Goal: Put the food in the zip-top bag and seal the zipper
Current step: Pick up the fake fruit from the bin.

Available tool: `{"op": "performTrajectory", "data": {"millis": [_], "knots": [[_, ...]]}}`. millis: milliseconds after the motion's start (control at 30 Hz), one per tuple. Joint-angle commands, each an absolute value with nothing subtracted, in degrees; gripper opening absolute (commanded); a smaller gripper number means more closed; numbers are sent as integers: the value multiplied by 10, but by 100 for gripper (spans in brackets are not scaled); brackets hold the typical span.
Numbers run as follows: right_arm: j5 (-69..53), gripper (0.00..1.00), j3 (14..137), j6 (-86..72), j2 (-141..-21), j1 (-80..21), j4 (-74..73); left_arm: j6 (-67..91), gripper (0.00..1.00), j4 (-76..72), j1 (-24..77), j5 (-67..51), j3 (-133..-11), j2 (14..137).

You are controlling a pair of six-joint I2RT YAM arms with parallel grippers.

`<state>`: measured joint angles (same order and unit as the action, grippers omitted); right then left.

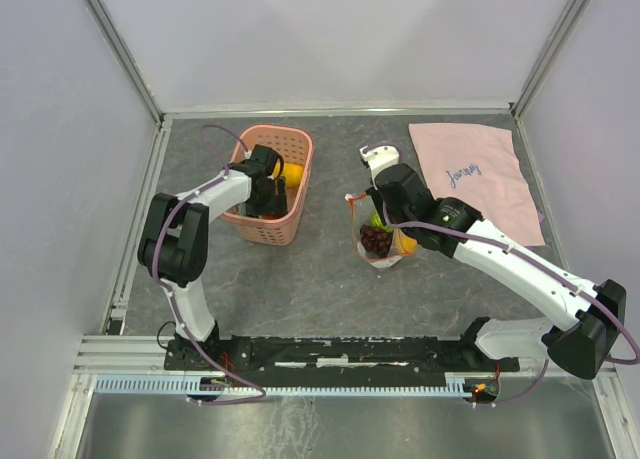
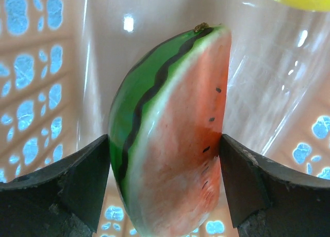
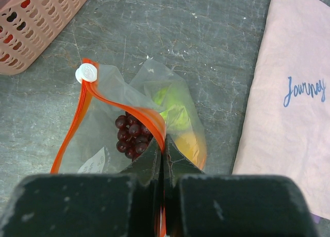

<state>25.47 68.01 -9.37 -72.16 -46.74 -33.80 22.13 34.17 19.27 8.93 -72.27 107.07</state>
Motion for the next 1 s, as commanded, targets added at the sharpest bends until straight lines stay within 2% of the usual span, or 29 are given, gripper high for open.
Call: {"op": "performTrajectory", "data": {"millis": [0, 533, 967], "knots": [[251, 2, 688, -102, -713, -465, -308, 256, 64, 308, 194, 106, -706, 1003], [231, 1, 688, -117, -716, -465, -288, 293, 58, 203, 196, 112, -613, 776], [213, 1, 700, -133, -723, -465, -268, 305, 58, 35, 199, 33, -515, 606]]}}
